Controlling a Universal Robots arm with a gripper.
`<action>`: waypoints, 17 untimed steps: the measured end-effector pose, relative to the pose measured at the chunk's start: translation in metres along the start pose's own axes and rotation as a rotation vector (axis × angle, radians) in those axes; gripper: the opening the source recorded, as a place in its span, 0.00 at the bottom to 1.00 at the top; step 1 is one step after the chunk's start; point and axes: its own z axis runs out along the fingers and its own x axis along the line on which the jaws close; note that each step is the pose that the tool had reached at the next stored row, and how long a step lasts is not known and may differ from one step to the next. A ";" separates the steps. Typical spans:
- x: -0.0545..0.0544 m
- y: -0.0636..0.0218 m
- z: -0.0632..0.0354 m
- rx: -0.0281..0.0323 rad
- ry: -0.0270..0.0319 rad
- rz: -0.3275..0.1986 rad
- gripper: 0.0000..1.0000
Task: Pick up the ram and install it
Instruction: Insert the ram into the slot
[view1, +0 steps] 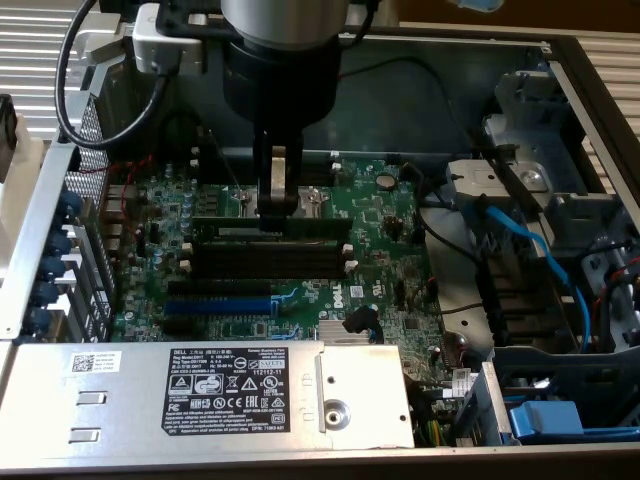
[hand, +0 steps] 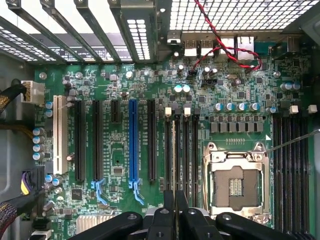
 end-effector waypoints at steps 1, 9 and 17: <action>0.000 0.0000 0.0000 0.0002 0.0000 0.000 0.13; 0.000 -0.0001 0.0013 0.0004 -0.0002 0.000 0.13; 0.000 -0.0019 0.0026 0.0003 0.0000 0.000 0.13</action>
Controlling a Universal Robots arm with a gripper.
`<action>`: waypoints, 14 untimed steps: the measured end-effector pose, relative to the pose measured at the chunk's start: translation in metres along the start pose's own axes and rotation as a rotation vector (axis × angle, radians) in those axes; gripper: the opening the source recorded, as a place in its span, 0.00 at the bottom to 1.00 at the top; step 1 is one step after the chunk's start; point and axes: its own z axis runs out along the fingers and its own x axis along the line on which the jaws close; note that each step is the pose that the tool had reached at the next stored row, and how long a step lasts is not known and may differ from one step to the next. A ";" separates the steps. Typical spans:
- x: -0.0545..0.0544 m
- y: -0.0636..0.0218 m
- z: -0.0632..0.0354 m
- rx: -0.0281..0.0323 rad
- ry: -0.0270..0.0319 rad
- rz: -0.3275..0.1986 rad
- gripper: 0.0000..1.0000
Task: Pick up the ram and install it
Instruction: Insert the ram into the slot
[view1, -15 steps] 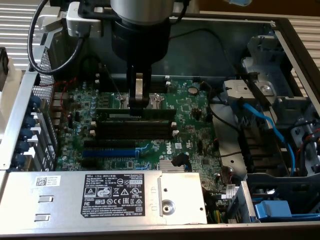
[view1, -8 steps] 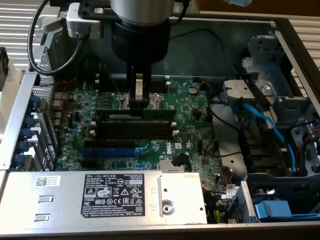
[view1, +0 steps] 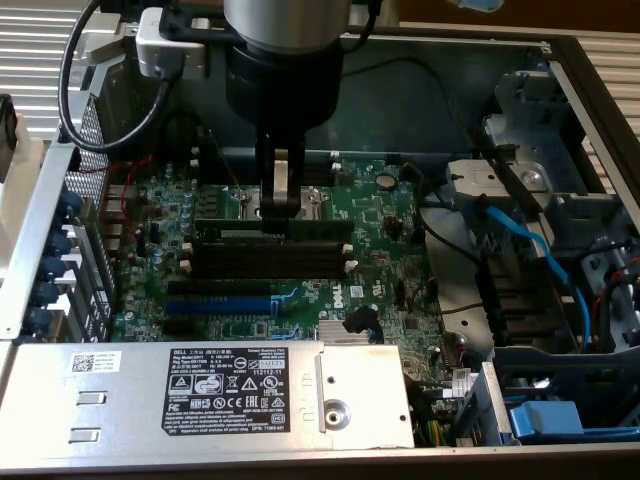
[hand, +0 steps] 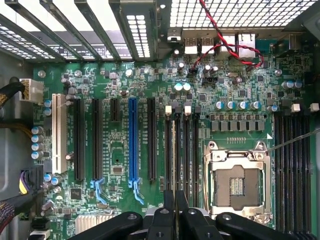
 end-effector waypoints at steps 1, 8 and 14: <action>0.000 0.0000 0.0002 0.0000 0.0001 0.000 0.13; 0.000 0.0018 0.0050 0.0000 0.0002 0.000 0.13; 0.001 0.0027 0.0076 0.0000 0.0007 -0.001 0.13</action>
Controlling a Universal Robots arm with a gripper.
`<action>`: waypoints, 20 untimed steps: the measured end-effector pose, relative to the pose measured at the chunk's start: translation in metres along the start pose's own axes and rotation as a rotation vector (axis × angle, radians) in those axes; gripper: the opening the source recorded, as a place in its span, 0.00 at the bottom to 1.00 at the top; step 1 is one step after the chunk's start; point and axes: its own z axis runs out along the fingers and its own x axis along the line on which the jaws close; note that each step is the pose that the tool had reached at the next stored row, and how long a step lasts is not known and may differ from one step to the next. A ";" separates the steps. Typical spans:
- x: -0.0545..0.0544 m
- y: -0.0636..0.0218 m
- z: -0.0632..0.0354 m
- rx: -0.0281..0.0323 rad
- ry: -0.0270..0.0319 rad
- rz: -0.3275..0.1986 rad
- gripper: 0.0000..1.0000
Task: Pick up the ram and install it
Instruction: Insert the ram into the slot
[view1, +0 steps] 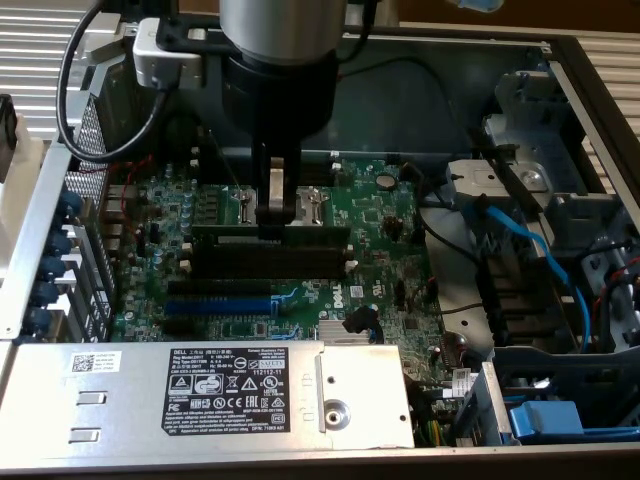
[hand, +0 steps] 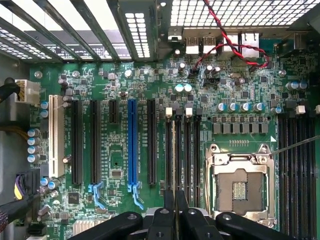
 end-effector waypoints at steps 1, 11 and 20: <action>0.000 0.0000 0.0005 -0.0002 0.0002 -0.001 0.13; 0.000 -0.0004 0.0049 -0.0019 0.0027 -0.021 0.13; 0.000 0.0000 0.0103 -0.0020 0.0027 -0.018 0.13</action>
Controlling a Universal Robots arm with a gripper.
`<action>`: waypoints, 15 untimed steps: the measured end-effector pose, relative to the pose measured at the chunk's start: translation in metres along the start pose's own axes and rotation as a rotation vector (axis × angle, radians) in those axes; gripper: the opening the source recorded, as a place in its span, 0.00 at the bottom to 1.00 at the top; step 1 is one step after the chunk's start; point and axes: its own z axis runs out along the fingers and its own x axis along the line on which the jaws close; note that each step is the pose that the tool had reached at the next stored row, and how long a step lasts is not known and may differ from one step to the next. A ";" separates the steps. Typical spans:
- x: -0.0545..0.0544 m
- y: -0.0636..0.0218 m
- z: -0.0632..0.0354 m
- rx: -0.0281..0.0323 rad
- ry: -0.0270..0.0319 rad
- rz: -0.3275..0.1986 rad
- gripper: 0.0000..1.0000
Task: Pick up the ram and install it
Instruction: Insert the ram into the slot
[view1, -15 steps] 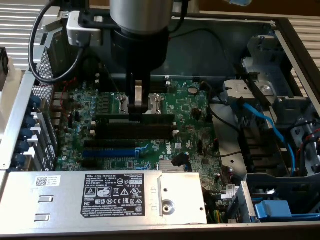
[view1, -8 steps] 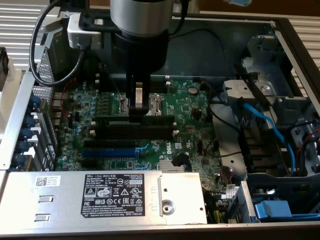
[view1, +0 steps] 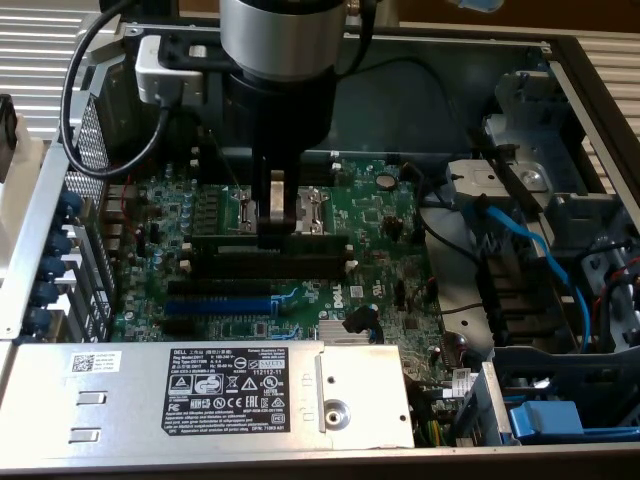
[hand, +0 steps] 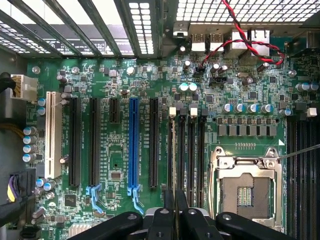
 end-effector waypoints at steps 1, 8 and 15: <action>0.000 0.0000 0.0003 0.0000 0.0000 0.001 0.13; 0.000 0.0002 0.0010 -0.0001 -0.0002 0.010 0.13; 0.000 0.0005 0.0024 -0.0001 0.0004 0.012 0.13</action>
